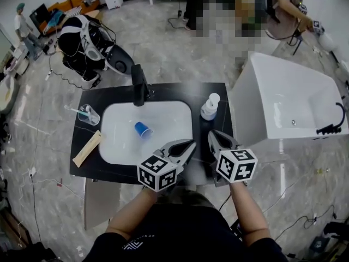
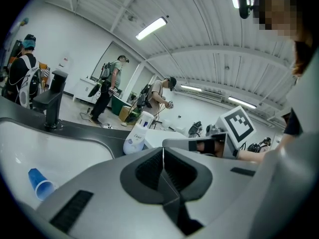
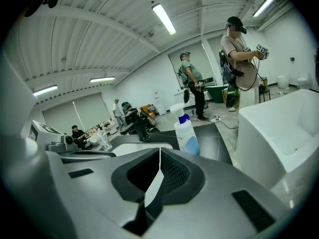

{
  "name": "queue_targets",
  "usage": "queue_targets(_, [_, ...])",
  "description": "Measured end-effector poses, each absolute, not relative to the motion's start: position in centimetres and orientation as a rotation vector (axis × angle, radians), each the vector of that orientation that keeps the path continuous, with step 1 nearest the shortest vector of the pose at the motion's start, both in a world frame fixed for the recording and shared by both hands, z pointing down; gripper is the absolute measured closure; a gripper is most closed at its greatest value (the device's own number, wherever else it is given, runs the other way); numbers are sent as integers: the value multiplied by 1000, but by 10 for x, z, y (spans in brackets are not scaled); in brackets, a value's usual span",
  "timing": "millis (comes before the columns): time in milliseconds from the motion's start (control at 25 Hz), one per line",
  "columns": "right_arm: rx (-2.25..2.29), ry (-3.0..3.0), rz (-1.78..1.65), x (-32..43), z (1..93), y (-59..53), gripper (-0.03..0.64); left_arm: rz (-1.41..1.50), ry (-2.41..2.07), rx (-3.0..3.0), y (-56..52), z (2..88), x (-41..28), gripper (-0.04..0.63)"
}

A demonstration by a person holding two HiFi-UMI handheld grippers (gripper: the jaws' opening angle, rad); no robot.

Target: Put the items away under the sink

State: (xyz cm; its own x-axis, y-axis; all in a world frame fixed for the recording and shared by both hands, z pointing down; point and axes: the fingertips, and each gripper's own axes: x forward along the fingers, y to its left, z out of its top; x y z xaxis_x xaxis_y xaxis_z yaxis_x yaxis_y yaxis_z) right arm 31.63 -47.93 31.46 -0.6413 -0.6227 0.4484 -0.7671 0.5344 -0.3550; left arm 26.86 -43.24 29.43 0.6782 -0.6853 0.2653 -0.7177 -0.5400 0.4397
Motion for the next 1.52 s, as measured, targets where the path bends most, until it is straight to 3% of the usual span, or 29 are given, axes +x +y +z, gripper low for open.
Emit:
queue_targets(640, [1086,-2527,524,325,332,-541,576,82,-1186,2349,-494,312,281,581])
queue_targets(680, [1081,-2538,513,324,333,-544,561,85,-1192,2345,-497,313,281,581])
queue_targets(760, [1075,-2572,483,321,332,-553,434,89,-1206,2335,-504,316,278,581])
queue_targets(880, [1057,-2599,430,316,333,-564,383,92,-1232,2315,-512,318,272,581])
queue_targets(1520, [983,-2601,351,289,347,-602,354,104,-1357,2216,-529,332,239,581])
